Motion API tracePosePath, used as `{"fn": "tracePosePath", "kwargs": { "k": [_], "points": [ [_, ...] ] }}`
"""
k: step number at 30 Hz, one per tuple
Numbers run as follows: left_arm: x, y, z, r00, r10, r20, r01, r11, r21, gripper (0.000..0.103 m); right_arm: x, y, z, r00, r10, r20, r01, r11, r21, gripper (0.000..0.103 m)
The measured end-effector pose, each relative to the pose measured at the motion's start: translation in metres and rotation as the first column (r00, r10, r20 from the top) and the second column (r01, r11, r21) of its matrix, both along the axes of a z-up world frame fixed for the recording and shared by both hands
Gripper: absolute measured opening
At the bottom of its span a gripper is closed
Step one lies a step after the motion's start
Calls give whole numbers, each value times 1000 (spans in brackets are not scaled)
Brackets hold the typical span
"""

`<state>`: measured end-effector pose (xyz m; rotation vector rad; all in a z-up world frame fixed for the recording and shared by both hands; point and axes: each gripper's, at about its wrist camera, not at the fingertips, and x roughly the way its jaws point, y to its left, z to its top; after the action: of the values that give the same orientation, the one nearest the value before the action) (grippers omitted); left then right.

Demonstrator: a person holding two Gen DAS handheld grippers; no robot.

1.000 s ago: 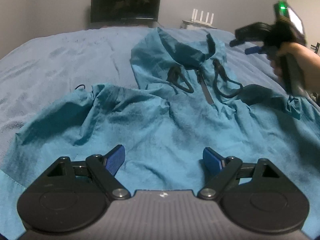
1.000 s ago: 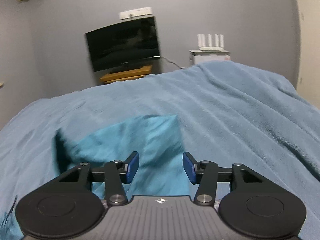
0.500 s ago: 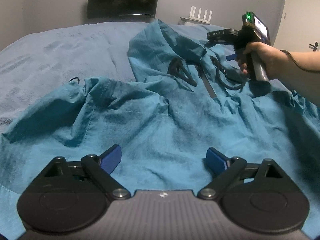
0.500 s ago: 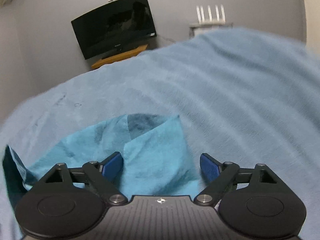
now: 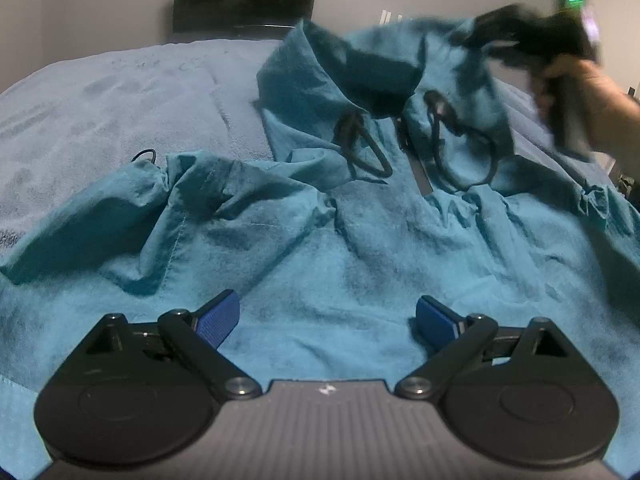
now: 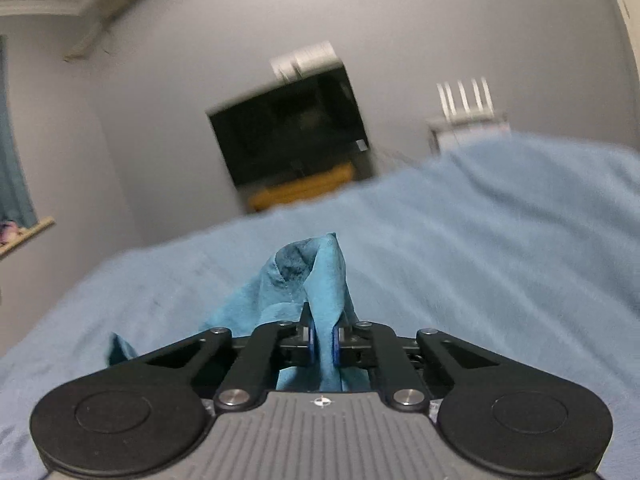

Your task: Fold large clothes

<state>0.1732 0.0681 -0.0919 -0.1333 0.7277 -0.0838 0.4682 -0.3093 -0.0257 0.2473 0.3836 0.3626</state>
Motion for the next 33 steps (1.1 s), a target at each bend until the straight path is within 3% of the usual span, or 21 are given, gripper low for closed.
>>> {"fn": "tracePosePath", "kwargs": {
  "k": [5, 8, 11, 15, 19, 21, 24, 26, 28, 33],
  "points": [
    [-2, 8, 6, 999, 36, 4, -35, 999, -26, 95, -82, -16, 38, 992, 56, 112, -60, 998, 35, 7],
    [-9, 23, 23, 988, 139, 73, -136, 989, -53, 95, -137, -31, 53, 984, 87, 154, -92, 995, 29, 7],
    [-23, 45, 47, 947, 270, 173, -254, 961, -111, 95, -184, -43, 55, 980, 104, 170, -107, 994, 8, 7],
    [-44, 75, 76, 857, 431, 284, -390, 901, -189, 95, -250, -57, 42, 981, 116, 157, -111, 993, -36, 6],
    [-52, 93, 91, 828, 476, 297, -427, 878, -217, 95, -312, -72, 17, 991, 103, 90, -97, 993, -70, 7],
    [-54, 96, 94, 826, 482, 294, -429, 874, -227, 95, -326, -85, 1, 996, 82, 17, -81, 994, -79, 10],
    [-59, 92, 98, 833, 461, 306, -410, 885, -219, 95, -341, -109, -14, 995, 17, -101, -21, 999, -40, 22],
    [-58, 83, 101, 846, 430, 316, -383, 901, -202, 95, -347, -121, -8, 995, -21, -93, 20, 1000, -12, 30],
    [-55, 73, 101, 870, 370, 325, -331, 928, -170, 95, -357, -124, 3, 998, -48, -51, 47, 999, -22, 50],
    [-49, 30, 92, 925, 161, 345, -148, 987, -63, 95, -346, -86, 38, 999, 10, 45, -5, 993, -115, 53]
  ]
}}
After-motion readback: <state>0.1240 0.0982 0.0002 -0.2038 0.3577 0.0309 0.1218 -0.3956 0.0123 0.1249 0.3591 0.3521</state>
